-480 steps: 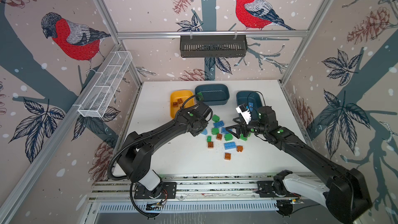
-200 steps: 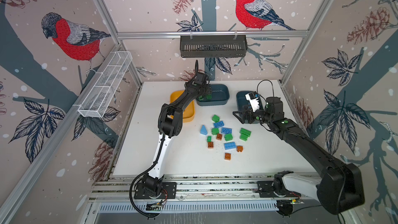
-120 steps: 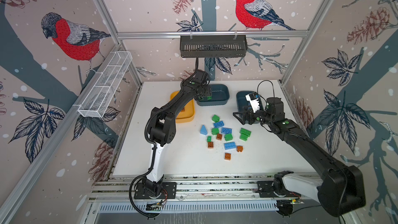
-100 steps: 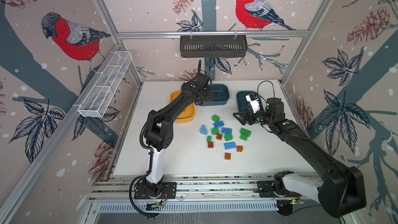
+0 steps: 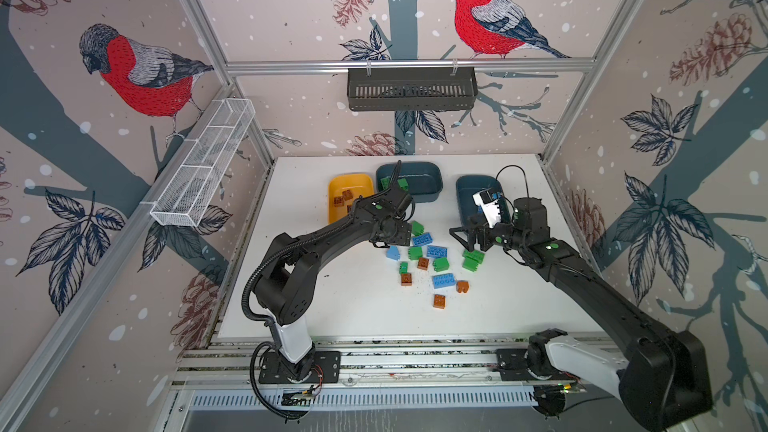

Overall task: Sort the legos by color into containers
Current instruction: 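Lower the left gripper onto a light-blue sloped brick and grasp it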

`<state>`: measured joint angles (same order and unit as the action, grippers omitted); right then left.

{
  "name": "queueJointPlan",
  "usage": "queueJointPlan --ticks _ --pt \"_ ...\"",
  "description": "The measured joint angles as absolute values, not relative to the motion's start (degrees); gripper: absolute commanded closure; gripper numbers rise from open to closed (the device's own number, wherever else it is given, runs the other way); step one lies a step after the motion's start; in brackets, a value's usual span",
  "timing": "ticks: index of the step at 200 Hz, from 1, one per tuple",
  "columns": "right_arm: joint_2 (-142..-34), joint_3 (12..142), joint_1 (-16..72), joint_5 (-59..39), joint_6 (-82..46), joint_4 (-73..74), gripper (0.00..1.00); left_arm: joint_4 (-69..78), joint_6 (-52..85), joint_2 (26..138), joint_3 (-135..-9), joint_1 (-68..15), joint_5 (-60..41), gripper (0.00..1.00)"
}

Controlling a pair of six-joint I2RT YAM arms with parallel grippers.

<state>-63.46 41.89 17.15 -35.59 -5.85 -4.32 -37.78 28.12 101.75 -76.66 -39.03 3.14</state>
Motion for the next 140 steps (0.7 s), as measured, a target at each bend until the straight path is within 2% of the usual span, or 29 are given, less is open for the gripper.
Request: queueJointPlan --ticks 60,103,122,140 --pt "-63.0 41.6 17.3 -35.6 -6.0 -4.3 0.01 -35.8 23.3 105.0 -74.4 -40.0 2.7 0.25" --pt "-63.6 41.6 17.3 -35.6 -6.0 -4.4 0.01 -34.6 19.8 107.5 -73.7 -40.2 1.5 0.35" --pt "-63.9 41.6 17.5 -35.6 -6.0 -4.4 0.01 -34.0 18.9 108.5 -73.4 -40.2 1.5 0.45" --pt "-64.0 41.7 17.6 -35.6 -6.0 -4.4 0.01 -33.4 17.8 109.0 -73.3 -40.2 1.5 0.44"
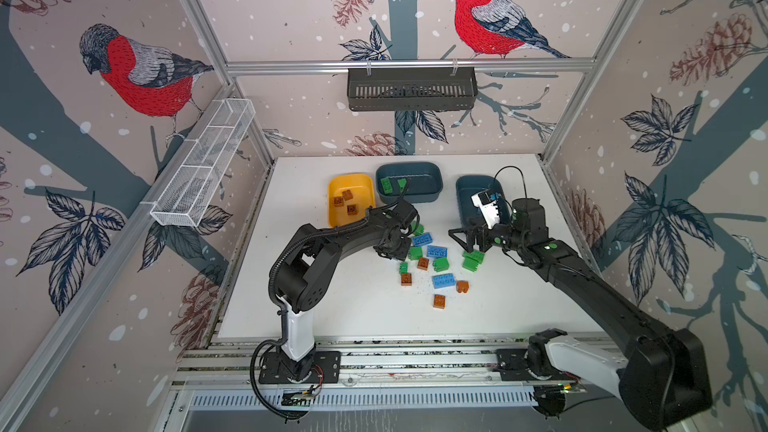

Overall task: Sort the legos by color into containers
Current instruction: 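Lower the left gripper onto a light-blue sloped brick and grasp it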

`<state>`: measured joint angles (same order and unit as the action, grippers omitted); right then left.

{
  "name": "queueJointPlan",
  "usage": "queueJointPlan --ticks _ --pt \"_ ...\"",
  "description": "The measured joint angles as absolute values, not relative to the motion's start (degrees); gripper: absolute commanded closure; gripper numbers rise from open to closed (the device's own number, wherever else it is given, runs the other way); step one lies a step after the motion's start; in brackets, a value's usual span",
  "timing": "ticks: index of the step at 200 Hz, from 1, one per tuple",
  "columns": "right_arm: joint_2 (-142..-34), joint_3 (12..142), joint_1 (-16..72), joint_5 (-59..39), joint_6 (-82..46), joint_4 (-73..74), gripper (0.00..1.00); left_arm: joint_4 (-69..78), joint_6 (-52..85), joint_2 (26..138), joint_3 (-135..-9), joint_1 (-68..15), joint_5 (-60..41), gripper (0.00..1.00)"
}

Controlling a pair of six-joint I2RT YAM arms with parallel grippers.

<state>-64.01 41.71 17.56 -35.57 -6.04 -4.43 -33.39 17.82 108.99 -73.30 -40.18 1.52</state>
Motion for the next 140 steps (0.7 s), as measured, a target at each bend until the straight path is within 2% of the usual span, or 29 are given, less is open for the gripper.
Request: queueJointPlan --ticks 16,34,66,89,140 --pt "-64.1 41.8 17.6 -35.6 -6.0 -4.4 0.0 -33.2 17.4 109.3 -73.1 -40.2 1.5 0.44" --pt "-64.1 41.8 17.6 -35.6 -6.0 -4.4 0.01 -33.3 16.7 109.3 -72.7 -40.2 1.6 0.5" --pt "-64.2 42.0 17.9 -35.6 -6.0 -4.4 0.0 -33.3 16.5 109.4 -72.2 -40.2 1.5 0.51" --pt "-64.3 42.3 17.9 -35.6 -6.0 -4.4 0.01 -33.6 16.3 109.3 -72.1 -40.2 1.5 0.62" --pt "-64.7 43.2 17.9 -35.6 -6.0 -4.6 0.0 -37.1 16.2 108.9 -78.5 -40.2 1.5 0.61"
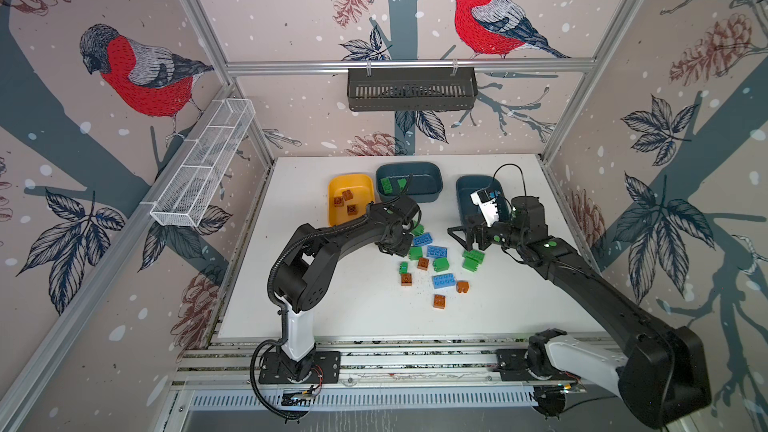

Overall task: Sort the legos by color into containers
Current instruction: 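Lower the left gripper onto a light-blue sloped brick and grasp it, then carry the light-blue sloped brick into the large teal tub and release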

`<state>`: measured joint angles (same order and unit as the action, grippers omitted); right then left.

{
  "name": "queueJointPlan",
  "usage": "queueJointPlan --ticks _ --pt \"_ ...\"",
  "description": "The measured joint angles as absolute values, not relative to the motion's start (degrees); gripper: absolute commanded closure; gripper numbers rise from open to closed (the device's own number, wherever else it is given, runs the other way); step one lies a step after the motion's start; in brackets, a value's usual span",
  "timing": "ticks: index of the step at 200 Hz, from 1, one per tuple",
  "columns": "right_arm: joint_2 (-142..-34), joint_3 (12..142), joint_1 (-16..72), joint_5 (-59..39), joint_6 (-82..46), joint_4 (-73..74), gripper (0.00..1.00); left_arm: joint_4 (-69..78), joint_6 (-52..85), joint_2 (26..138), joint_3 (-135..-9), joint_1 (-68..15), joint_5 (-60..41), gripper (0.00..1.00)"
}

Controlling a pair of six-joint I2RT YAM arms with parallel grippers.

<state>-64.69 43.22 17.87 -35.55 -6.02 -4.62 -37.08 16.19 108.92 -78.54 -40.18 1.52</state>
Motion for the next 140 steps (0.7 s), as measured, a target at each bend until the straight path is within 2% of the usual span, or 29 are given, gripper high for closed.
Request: queueJointPlan --ticks 40,100,140 --pt "-64.6 44.4 16.8 -35.0 -5.7 -5.5 0.01 -38.6 17.3 110.9 -92.1 -40.2 -0.7 0.61" --pt "-63.8 46.4 10.2 -31.9 -5.7 -6.0 0.01 -35.9 21.2 125.1 -117.0 -40.5 -8.2 0.62" --pt "-63.7 47.1 5.8 -28.5 -6.0 -5.9 0.01 -26.8 24.1 131.5 -121.9 -41.3 -13.8 0.62"
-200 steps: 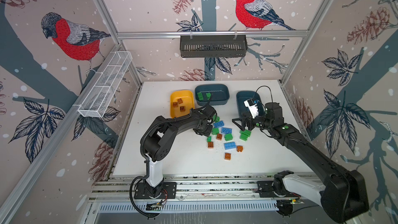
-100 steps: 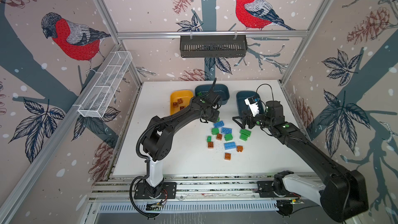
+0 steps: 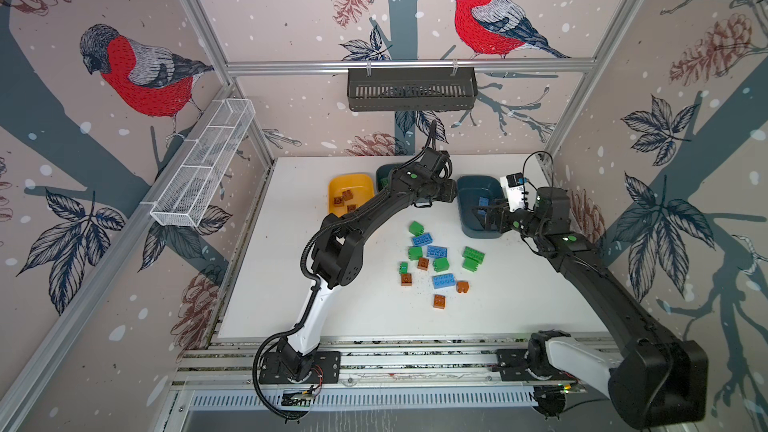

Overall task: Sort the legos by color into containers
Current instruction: 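Carry the light-blue sloped brick into the large teal tub and release, then return the left gripper to the pile and grasp a green brick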

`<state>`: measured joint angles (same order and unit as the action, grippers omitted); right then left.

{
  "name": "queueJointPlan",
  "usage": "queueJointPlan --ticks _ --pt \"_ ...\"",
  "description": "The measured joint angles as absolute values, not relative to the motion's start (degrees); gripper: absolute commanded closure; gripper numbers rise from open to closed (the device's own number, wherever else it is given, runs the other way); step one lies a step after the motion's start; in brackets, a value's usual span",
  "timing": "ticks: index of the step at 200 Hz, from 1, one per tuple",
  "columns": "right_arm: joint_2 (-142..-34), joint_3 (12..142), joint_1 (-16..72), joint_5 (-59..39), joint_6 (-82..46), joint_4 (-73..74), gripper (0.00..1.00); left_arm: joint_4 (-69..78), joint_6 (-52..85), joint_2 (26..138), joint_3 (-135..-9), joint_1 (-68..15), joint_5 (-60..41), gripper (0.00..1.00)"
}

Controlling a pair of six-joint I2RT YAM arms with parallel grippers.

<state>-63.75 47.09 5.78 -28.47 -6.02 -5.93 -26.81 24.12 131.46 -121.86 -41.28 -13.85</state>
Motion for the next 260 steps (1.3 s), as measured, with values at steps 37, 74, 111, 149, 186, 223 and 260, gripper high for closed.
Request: queueJointPlan --ticks 37,74,111,149,186,223,260 --pt "-63.7 47.8 4.1 -27.3 -6.3 -5.8 0.01 -17.0 27.1 136.7 -122.3 -42.0 -16.9 0.63" --pt "-63.9 48.1 3.6 -26.3 -6.2 -6.0 0.0 -10.5 28.1 142.7 -127.4 -43.4 -16.9 0.58" --pt "-63.7 48.1 2.9 -23.6 -5.6 -7.5 0.01 -10.5 27.1 146.1 -131.6 -43.8 -15.9 0.2" --pt "-62.8 48.0 1.7 -23.0 -4.6 -8.4 0.01 -14.2 23.2 143.2 -132.0 -43.8 -13.0 0.09" --pt "-62.8 48.0 1.7 -24.9 -4.6 -8.5 0.01 -24.0 18.4 134.9 -128.6 -43.8 -8.4 0.11" --pt "-63.2 47.9 1.8 -27.8 -4.8 -8.5 0.0 -35.7 18.5 126.5 -117.5 -43.8 -1.6 0.17" --pt "-63.2 47.0 2.6 -28.9 -6.0 -8.5 0.0 -43.3 22.6 120.0 -108.1 -44.1 2.7 0.19"
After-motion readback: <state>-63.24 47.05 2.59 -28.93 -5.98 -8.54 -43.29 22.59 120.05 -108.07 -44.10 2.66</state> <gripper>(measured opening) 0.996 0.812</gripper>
